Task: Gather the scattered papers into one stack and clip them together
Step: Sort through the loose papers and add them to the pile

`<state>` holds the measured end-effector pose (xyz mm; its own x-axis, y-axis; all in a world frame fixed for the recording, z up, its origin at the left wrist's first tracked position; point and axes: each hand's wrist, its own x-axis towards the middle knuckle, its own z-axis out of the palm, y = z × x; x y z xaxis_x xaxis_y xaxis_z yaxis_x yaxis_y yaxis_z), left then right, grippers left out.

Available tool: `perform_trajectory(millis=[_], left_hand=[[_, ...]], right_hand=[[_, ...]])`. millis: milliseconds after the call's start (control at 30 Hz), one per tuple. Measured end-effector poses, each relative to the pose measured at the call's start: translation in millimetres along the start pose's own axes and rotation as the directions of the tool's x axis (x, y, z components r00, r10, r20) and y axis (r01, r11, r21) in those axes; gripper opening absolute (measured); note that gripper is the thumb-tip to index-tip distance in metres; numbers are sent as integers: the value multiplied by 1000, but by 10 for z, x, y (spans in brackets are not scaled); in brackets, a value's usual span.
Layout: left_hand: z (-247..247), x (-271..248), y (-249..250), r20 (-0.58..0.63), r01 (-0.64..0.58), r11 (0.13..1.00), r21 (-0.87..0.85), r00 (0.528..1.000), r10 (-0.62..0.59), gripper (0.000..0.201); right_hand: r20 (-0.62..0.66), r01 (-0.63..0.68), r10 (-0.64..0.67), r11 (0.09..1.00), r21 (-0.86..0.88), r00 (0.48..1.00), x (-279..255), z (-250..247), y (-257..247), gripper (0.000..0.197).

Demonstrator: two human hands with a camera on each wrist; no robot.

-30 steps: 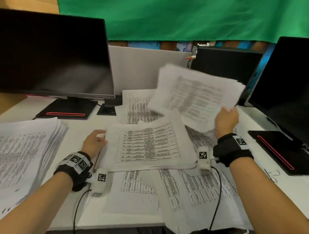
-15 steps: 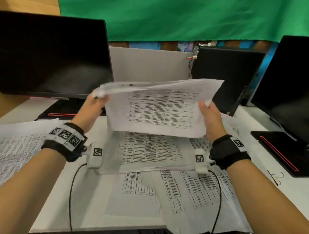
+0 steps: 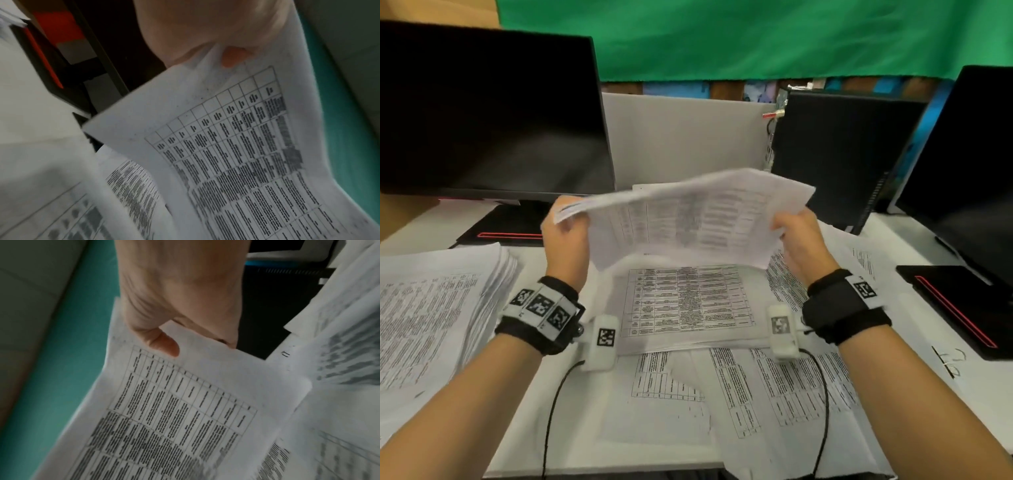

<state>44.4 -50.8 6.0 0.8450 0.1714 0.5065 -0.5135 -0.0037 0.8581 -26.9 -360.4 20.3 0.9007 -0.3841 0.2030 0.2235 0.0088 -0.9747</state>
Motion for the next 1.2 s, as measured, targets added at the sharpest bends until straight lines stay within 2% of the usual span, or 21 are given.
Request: perform_trajectory(millis=[67,133,200,267,333,400,467,500,567,600,667,733,833,867,900,967,1000,1067,1100,1133,1200], left_hand=[[-47,43,-2,6,47,998,-32,999,-47,25],[-131,12,-126,32,133,991,-11,991,-133,30],[-146,-35,-295,122,263,962,75,955,-271,28],[-64,-67,-394,186,339,920,195,909,-374,21],[13,-44,-333,133,306,933,188,934,-333,18],[28,40,-116,49,196,974,116,978,-203,15],[-5,119,64,30,70,994,84,997,-73,16],[-12,127,111,32,35,995,89,999,-38,17],[-8,112,24,24,67,983,170,997,-72,19],[-3,94,-74,14,118,963,241,992,-125,22],[18,54,-309,28,211,892,399,970,-242,27],[2,29,-585,80,270,760,592,918,-389,32],[-45,-28,-852,45,329,461,824,774,-631,47],[-55,-47,-882,2,355,375,856,724,-690,56],[-61,-65,-893,-28,387,331,861,684,-729,63],[-85,-72,-897,-13,468,370,802,634,-773,63],[-113,-73,-900,10,503,406,763,618,-786,55],[-182,-120,-877,39,552,477,684,625,-779,46],[-213,-140,-836,51,573,531,624,649,-759,46],[-229,-150,-759,68,574,608,549,694,-717,46],[-255,-170,-486,108,504,777,378,810,-577,36]], right_hand=[[46,-39,40,999,-6,998,72,-40,-1,36],[66,-138,146,984,-115,987,65,-94,120,30],[87,-195,218,956,-219,972,29,-78,281,29],[40,-218,237,939,-266,971,-9,-4,368,33],[-11,-183,185,956,-229,983,2,45,358,34],[-29,-77,73,987,-144,997,46,46,211,30],[-8,12,-13,996,-91,1000,51,8,-3,24],[42,25,-20,994,-110,999,49,-21,-73,24],[194,-53,103,967,-249,976,13,-62,-49,32],[237,-124,212,933,-337,948,-15,-88,38,38],[161,-272,372,857,-439,914,-66,-112,241,43],[72,-345,442,784,-516,894,-126,-96,400,39],[-14,-361,491,619,-697,871,-184,-46,585,45],[-46,-377,501,585,-719,864,-175,-50,666,55],[-73,-422,519,595,-684,852,-160,-60,742,68],[-112,-510,549,657,-554,829,-101,-110,833,81],[-103,-539,572,678,-500,814,-91,-129,853,77],[-28,-566,612,711,-417,790,-112,-156,849,56],[31,-560,610,745,-363,792,-132,-163,804,49],[95,-540,583,792,-285,807,-129,-184,767,47],[193,-434,458,887,-156,868,-121,-195,612,47]])
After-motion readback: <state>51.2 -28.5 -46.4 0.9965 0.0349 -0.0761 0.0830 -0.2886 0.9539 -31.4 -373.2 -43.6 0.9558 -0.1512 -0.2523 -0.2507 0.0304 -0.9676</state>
